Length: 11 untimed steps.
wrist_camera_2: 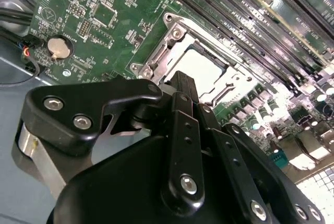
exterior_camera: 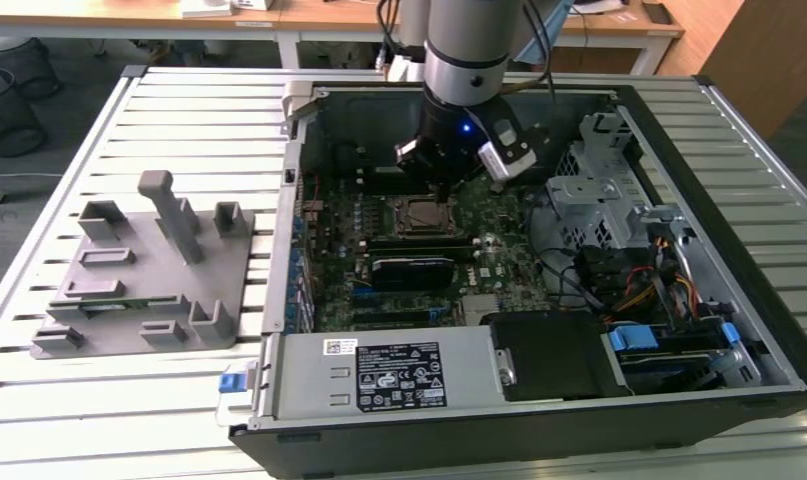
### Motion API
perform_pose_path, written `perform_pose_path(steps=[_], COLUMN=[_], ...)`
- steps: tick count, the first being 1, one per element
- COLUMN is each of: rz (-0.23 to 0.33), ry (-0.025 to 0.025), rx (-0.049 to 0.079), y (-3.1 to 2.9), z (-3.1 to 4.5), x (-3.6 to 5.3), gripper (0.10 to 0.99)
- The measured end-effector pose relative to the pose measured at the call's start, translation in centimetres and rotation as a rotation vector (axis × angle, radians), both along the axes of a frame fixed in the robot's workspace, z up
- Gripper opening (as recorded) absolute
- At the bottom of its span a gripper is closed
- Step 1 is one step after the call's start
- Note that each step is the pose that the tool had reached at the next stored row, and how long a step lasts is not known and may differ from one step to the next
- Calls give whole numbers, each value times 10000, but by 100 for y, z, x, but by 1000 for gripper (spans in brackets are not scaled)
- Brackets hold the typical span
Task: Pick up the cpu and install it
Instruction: 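Install the second cpu locking lever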
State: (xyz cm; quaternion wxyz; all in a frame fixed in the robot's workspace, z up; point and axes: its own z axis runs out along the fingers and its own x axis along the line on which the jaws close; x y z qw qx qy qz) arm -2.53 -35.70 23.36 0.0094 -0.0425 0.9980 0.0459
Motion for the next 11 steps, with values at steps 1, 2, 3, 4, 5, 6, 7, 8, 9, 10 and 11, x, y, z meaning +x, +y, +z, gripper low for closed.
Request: perform_pose_path(steps=[1,2,3,4,5,6,7,8,9,10,11], rz=[0,0,0,1,1,0,1,0,1,1,-1], ry=[0,1,2,3,3,3,7,24,50,77,121], rx=[-1,-2,-2,-1,-2,-2,-2,-2,-1,2,8], y=[-24,-49,-69,-79,-84,-89,-93,-98,-106,-115,-125], z=[0,1,1,1,1,1,1,0,0,0,0], x=[0,0,0,0,1,1,2,4,6,8,9], gripper=[106,106,106,106,106,106,106,106,106,106,106])
